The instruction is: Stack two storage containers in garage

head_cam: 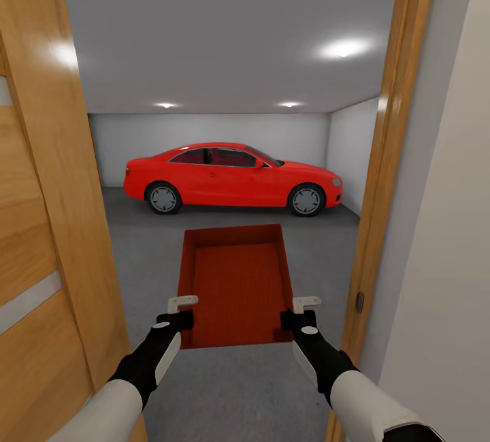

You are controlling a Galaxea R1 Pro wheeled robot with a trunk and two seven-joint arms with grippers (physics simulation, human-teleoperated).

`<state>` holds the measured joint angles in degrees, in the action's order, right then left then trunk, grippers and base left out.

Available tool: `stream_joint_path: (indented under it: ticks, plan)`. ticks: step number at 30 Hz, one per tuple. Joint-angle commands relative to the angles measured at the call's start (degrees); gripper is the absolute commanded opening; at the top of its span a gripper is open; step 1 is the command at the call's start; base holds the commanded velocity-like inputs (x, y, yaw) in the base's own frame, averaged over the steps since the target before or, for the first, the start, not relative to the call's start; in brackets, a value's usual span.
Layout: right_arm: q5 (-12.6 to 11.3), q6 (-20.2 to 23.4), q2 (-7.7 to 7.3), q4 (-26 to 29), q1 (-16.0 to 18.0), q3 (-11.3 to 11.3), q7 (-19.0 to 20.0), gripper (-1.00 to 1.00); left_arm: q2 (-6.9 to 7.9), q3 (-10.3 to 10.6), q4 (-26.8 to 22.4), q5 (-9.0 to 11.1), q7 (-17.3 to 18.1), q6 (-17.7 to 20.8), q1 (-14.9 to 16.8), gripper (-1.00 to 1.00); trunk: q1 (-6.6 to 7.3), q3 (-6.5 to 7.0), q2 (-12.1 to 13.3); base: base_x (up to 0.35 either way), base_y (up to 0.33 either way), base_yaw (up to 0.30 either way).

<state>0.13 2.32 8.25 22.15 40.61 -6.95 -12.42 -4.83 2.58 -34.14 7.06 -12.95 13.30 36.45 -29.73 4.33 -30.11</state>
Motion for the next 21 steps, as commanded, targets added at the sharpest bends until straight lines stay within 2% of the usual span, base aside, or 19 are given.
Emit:
stream_joint_path:
  ticks: [1,21]
  plan:
    - [-0.1,0.23,-0.35,-0.09,-0.01,0.62,-0.67,-1.0,0.08,-0.64,-1.88,-0.39,-0.54,-0.3,0.02,-1.0,-0.02,-0.03,-0.04,0.1,0.0,0.0]
    - [-0.08,0.23,-0.37,-0.09,-0.01,0.62,-0.67,-1.0,0.08,-0.65,-1.8,-0.47,-0.57,-0.3,0.02,-1.0,-0.02,-0.03,-0.04,0.293,0.047,0.0]
